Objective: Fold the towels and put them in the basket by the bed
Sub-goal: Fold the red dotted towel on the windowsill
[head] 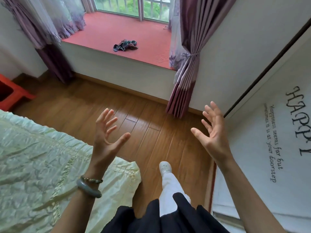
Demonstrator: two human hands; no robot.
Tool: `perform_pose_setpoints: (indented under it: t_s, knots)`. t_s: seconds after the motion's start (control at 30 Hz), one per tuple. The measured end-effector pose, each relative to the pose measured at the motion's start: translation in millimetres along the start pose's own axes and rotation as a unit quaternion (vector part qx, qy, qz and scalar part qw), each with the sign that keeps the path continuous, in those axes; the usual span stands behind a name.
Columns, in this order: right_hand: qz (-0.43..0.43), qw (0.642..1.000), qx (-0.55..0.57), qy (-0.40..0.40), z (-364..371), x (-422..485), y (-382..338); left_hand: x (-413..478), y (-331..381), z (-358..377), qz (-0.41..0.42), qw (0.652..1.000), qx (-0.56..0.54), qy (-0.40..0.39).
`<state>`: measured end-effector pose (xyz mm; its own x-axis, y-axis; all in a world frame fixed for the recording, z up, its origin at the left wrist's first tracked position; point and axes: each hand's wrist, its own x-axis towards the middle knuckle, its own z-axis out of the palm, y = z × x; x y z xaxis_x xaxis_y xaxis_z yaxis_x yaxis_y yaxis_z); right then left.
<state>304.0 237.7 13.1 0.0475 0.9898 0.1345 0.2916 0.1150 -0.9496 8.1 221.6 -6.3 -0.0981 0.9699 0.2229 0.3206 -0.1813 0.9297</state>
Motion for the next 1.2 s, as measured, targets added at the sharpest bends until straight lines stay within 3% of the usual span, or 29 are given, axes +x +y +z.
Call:
perform_pose_setpoints:
  t_s: [0.33,0.67,1.2]
  knots:
    - [-0.029,0.993,0.019,-0.117,23.7,240.7,19.0,169.8,-17.5,30.1,-0.032,0.992,0.004,0.118]
    - [-0.066,0.978,0.021,-0.197,113.2,404.2,23.2,295.4,-60.9,0.6,-0.049,0.980,0.021,0.192]
    - [-0.031,0.989,0.063,-0.132,311.2,636.6,7.2,586.5,-171.8,-141.0,-0.036,0.988,0.023,0.146]
